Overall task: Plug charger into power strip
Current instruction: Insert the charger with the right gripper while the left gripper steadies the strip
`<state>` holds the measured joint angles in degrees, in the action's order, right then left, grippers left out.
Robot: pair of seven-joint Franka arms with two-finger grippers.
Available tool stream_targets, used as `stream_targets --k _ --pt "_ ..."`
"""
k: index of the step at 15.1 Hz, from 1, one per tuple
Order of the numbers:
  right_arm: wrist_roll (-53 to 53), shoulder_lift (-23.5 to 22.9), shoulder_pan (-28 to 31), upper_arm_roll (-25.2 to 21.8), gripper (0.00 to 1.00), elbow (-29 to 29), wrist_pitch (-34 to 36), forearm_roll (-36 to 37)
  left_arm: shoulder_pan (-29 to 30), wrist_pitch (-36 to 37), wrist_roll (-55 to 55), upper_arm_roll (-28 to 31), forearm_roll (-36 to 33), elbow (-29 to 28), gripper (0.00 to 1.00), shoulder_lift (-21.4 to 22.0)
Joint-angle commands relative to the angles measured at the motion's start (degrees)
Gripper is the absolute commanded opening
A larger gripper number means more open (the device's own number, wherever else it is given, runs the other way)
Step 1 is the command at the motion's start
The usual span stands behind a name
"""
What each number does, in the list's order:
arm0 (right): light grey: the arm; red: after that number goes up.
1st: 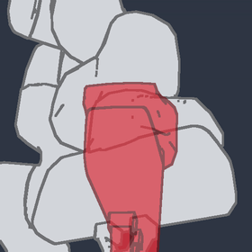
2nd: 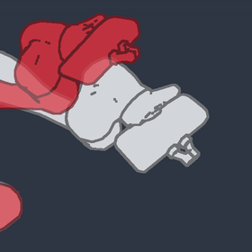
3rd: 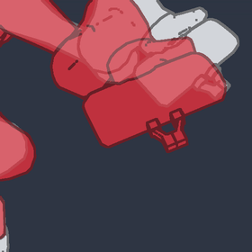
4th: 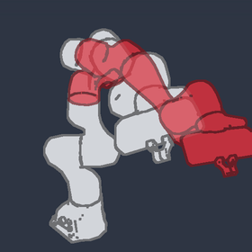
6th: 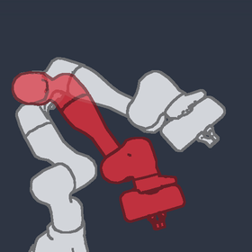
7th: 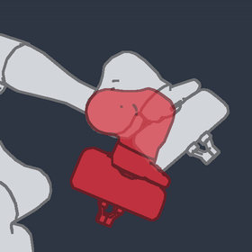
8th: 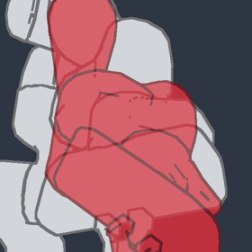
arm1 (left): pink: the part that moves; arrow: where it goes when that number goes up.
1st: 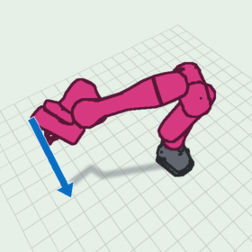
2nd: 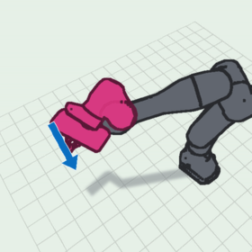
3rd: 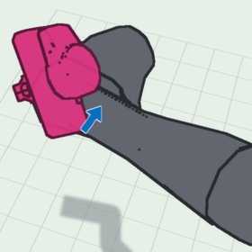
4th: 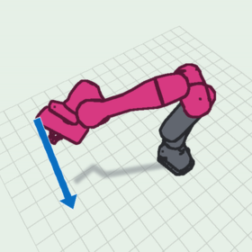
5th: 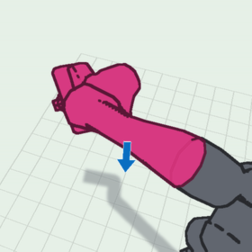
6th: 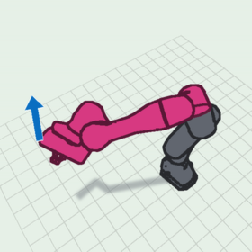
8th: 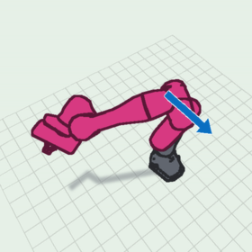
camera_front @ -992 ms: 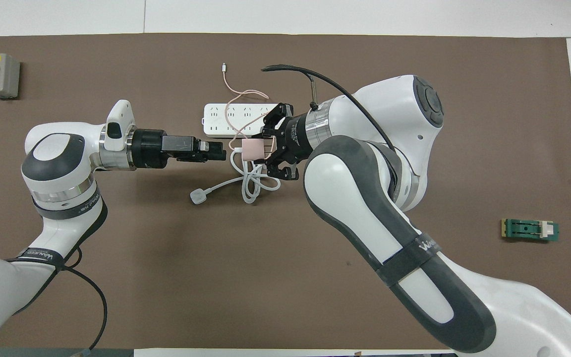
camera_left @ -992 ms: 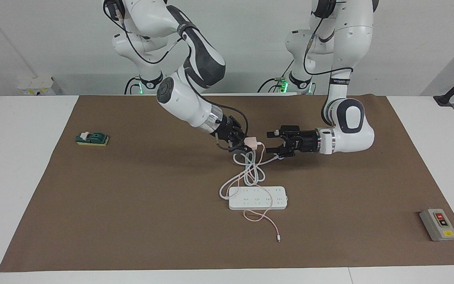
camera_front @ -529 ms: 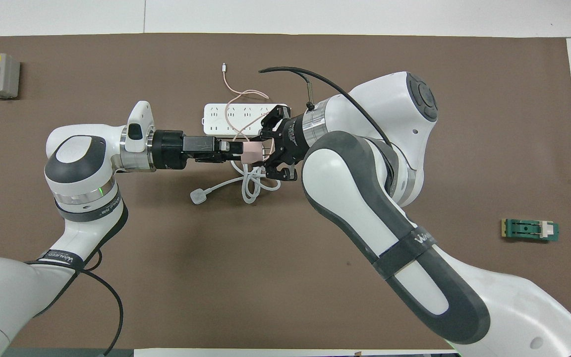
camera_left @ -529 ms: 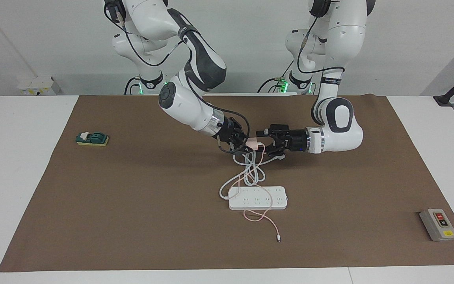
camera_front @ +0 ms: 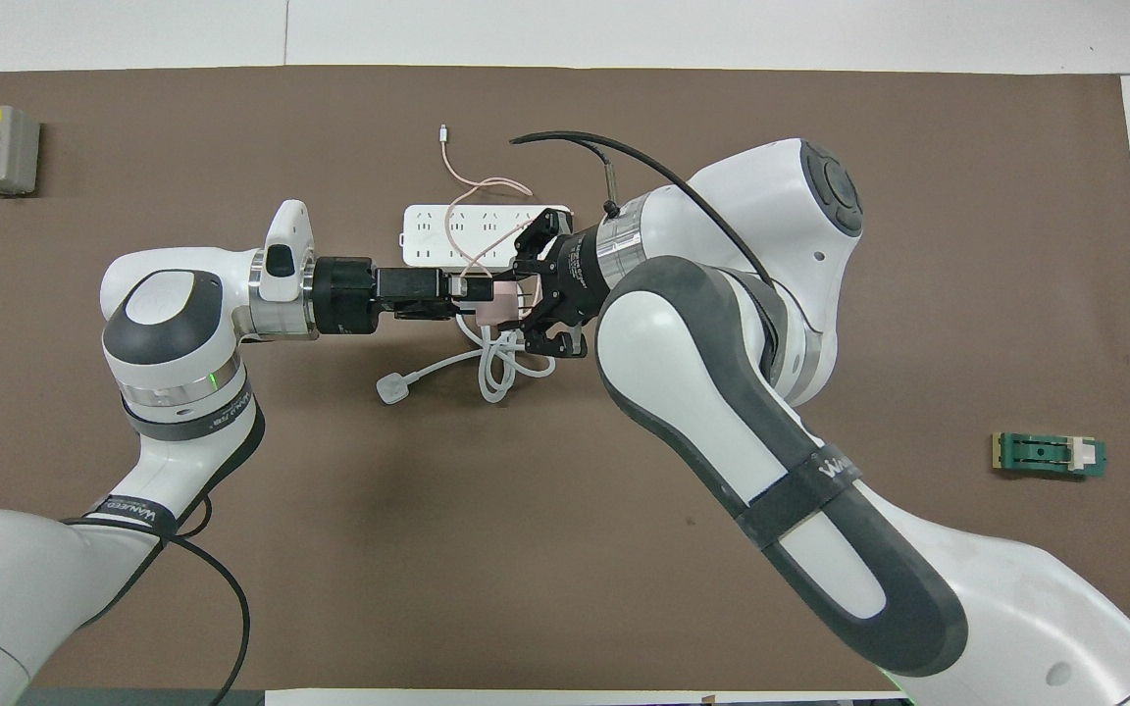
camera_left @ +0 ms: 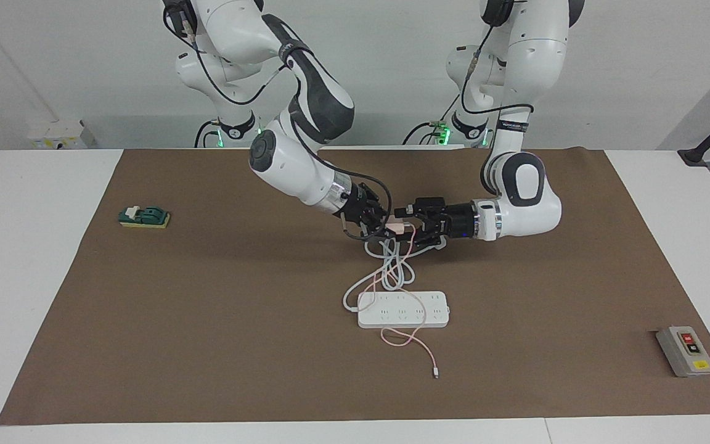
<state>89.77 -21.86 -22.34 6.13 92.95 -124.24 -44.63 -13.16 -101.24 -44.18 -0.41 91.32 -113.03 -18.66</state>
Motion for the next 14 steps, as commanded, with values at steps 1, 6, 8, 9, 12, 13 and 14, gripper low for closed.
stream_targets --k 1,6,8,9,12,13,14 --pt "1.1 -0.9 -0.1 -0.2 0.00 -1.6 1.0 -1.1 -0.4 0.4 -1.3 0.5 1.4 -2.0 0.77 1.6" --pt "1.5 -0.9 0.0 -0.2 0.00 -1.7 1.0 -1.1 0.2 3.2 -1.2 0.9 0.8 -2.0 0.21 1.8" --pt "1.5 -0.9 0.0 -0.2 0.00 -1.7 1.0 -1.1 0.9 4.6 -1.2 1.0 -0.7 -1.8 0.00 1.7" --pt "1.5 -0.9 0.0 -0.2 0.00 -1.7 1.0 -1.1 1.6 5.4 -1.2 0.9 -1.8 -1.8 0.00 1.8" --pt "2.4 -1.2 0.0 -0.2 0.00 -2.9 1.6 -1.0 2.0 6.5 -1.2 1.0 -3.0 -1.5 0.00 1.8" --pt "3.8 -1.2 0.0 -0.2 0.01 -3.1 1.5 -0.9 2.0 6.5 -0.8 1.0 -3.1 -1.1 0.00 1.7" --pt "5.7 -1.1 -0.3 -0.2 0.99 -3.1 0.8 0.5 2.1 6.4 -0.6 1.1 -4.2 -0.4 0.00 1.7"
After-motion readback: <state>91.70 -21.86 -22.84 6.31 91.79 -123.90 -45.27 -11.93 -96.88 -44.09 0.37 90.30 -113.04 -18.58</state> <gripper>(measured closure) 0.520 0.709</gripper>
